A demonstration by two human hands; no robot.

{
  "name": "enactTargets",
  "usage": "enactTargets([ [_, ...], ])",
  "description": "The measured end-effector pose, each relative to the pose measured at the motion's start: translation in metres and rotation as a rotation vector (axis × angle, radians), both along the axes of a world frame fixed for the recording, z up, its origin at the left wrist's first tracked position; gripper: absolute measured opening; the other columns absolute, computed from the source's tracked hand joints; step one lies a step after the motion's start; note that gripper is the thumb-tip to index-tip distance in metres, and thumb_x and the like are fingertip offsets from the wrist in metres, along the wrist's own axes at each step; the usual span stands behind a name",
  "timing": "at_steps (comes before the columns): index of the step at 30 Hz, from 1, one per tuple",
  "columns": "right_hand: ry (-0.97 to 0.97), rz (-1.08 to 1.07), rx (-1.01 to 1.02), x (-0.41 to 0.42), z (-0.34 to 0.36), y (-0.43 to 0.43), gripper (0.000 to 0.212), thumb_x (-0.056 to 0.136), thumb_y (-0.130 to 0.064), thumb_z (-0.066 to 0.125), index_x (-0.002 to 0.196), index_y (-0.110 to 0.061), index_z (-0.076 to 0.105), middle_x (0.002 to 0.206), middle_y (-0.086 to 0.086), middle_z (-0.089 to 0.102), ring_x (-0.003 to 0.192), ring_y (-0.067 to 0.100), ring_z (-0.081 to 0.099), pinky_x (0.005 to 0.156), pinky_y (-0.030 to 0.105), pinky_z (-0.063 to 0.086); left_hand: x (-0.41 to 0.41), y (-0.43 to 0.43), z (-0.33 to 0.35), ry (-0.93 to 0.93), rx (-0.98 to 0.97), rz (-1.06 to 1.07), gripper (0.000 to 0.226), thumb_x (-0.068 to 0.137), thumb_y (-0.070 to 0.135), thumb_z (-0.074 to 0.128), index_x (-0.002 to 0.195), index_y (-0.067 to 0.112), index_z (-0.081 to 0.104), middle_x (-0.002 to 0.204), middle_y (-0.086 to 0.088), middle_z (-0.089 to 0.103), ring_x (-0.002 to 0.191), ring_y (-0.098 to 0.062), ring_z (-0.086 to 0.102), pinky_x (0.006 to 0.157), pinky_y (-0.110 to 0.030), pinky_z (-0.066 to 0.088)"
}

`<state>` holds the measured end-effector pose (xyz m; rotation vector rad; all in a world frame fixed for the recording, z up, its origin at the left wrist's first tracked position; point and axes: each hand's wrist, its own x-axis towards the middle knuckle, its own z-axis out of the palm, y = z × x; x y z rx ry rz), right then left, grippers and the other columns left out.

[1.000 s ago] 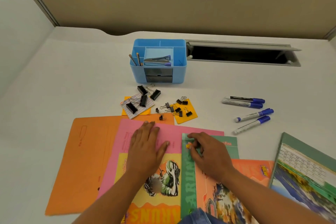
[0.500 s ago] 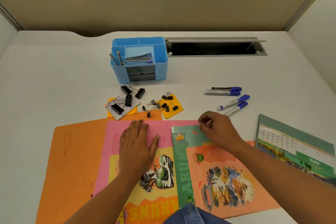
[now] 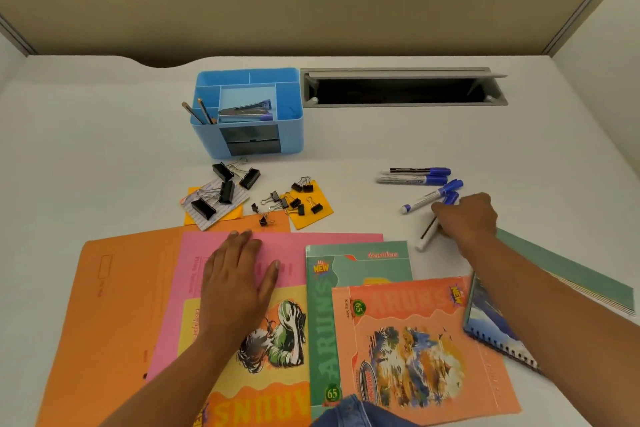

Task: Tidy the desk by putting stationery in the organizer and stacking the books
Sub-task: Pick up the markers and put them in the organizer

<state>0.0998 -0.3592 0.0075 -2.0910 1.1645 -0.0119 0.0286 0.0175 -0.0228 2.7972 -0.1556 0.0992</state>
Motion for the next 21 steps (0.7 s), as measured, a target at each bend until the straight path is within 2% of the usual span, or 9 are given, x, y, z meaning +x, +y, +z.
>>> enactTargets([
  [2,-0.04,0.013,-0.004,-0.004,0.003,-0.006,0.038,0.075,-0.035,0.072,0.097,-0.008,0.058,0.081,0.008,0.062,0.071,0.025,0.061,0.06,0.029,0.046,0.0,-0.002,0.0,0.006,0.002,0.005,0.056,0.092,0.056,0.04,0.127,0.014,0.054,0.139,-0.005,0.05,0.134,-0.025,0.041,0.109,-0.046,0.034],
  [4,-0.12,0.026,0.022,-0.01,0.007,-0.011,0.02,0.082,-0.03,0.065,0.078,-0.011,0.061,0.073,0.01,0.063,0.067,0.027,0.059,0.062,0.033,0.047,0.0,-0.002,0.001,0.008,0.003,0.013,0.056,0.091,0.056,0.04,0.127,0.015,0.054,0.138,-0.005,0.05,0.133,-0.025,0.042,0.109,-0.046,0.035],
  [6,-0.204,0.01,0.04,-0.014,0.012,-0.014,0.017,0.086,-0.025,0.058,0.072,-0.015,0.056,0.074,0.011,0.063,0.069,0.028,0.06,0.065,0.036,0.05,0.0,-0.002,0.0,0.013,0.011,0.019,0.057,0.091,0.056,0.04,0.127,0.014,0.054,0.138,-0.004,0.05,0.132,-0.024,0.042,0.109,-0.045,0.035],
  [9,-0.254,-0.018,0.057,-0.008,0.02,-0.016,0.027,0.087,-0.019,0.056,0.064,-0.018,0.041,0.064,0.004,0.046,0.06,0.02,0.043,0.055,0.03,0.037,0.0,-0.002,0.0,0.011,0.017,0.016,0.056,0.091,0.056,0.041,0.126,0.014,0.055,0.138,-0.004,0.05,0.132,-0.024,0.042,0.108,-0.045,0.035],
  [11,-0.211,-0.018,0.1,0.002,0.021,-0.016,0.026,0.083,-0.025,0.062,0.067,-0.017,0.044,0.066,0.003,0.048,0.062,0.021,0.046,0.058,0.033,0.042,0.0,-0.002,0.0,0.003,0.01,0.016,0.057,0.091,0.056,0.04,0.126,0.014,0.055,0.138,-0.004,0.051,0.132,-0.025,0.043,0.108,-0.045,0.035],
  [13,-0.158,-0.021,0.111,0.012,0.022,-0.013,0.027,0.079,-0.035,0.069,0.077,-0.015,0.051,0.076,0.006,0.056,0.069,0.025,0.055,0.067,0.039,0.051,-0.001,-0.003,0.0,0.002,0.005,0.016,0.057,0.091,0.057,0.039,0.126,0.015,0.055,0.138,-0.004,0.05,0.132,-0.024,0.043,0.108,-0.045,0.035],
  [16,-0.063,0.011,0.082,0.023,0.017,-0.01,0.05,0.074,-0.045,0.075,0.102,-0.009,0.055,0.094,0.009,0.063,0.082,0.029,0.063,0.073,0.039,0.054,0.0,-0.003,0.001,-0.003,-0.002,0.02,0.057,0.091,0.057,0.039,0.126,0.015,0.055,0.139,-0.004,0.05,0.132,-0.024,0.043,0.108,-0.046,0.036],
  [18,-0.019,0.027,0.065,0.024,0.015,-0.009,0.059,0.072,-0.042,0.078,0.113,-0.007,0.054,0.099,0.01,0.063,0.086,0.029,0.062,0.071,0.035,0.051,0.0,-0.003,0.002,-0.016,-0.015,0.018,0.056,0.091,0.056,0.039,0.125,0.015,0.056,0.138,-0.004,0.051,0.132,-0.024,0.043,0.107,-0.045,0.037],
  [21,0.002,-0.001,0.035,0.02,0.014,-0.009,0.061,0.071,-0.036,0.079,0.116,-0.005,0.052,0.103,0.013,0.062,0.087,0.03,0.061,0.069,0.035,0.048,-0.001,-0.003,0.002,-0.021,-0.026,0.016,0.054,0.092,0.056,0.04,0.125,0.016,0.056,0.139,-0.003,0.051,0.132,-0.023,0.043,0.107,-0.044,0.037],
])
